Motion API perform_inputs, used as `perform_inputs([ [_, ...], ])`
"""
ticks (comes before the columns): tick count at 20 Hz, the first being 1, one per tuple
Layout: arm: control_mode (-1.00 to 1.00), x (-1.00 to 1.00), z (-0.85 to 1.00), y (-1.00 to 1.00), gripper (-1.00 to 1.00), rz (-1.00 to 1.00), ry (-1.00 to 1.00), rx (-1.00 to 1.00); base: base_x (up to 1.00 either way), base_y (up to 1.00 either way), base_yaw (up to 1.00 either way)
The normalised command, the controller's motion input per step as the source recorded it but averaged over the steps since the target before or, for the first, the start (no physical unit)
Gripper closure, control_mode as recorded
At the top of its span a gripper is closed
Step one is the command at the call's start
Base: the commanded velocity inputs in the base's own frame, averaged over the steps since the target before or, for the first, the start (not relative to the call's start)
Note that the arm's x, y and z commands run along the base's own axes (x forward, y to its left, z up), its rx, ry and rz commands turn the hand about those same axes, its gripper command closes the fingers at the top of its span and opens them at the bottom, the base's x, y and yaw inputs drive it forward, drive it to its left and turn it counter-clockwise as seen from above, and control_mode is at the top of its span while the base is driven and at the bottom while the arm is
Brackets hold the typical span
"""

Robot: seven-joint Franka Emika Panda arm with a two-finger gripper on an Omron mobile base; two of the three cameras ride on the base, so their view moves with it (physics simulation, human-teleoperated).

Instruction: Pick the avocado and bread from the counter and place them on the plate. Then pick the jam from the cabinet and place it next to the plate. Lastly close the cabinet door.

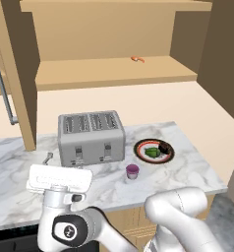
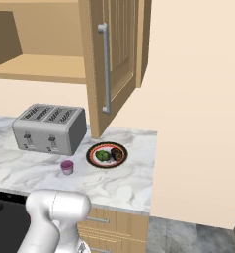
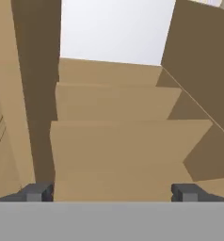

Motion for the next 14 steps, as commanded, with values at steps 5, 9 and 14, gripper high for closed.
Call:
perform_inputs([
  [5,-1.0,0.14,0.0,0.47,-1.0,0.0,-0.11,0.0,0.0,0.0,0.0],
  [9,-1.0,0.02,0.0,0.48,-1.0,0.0,-0.13,0.0,0.0,0.0,0.0],
  [14,-1.0,0.12,0.0,0.4,-1.0,0.0,-0.11,0.0,0.0,0.0,0.0],
])
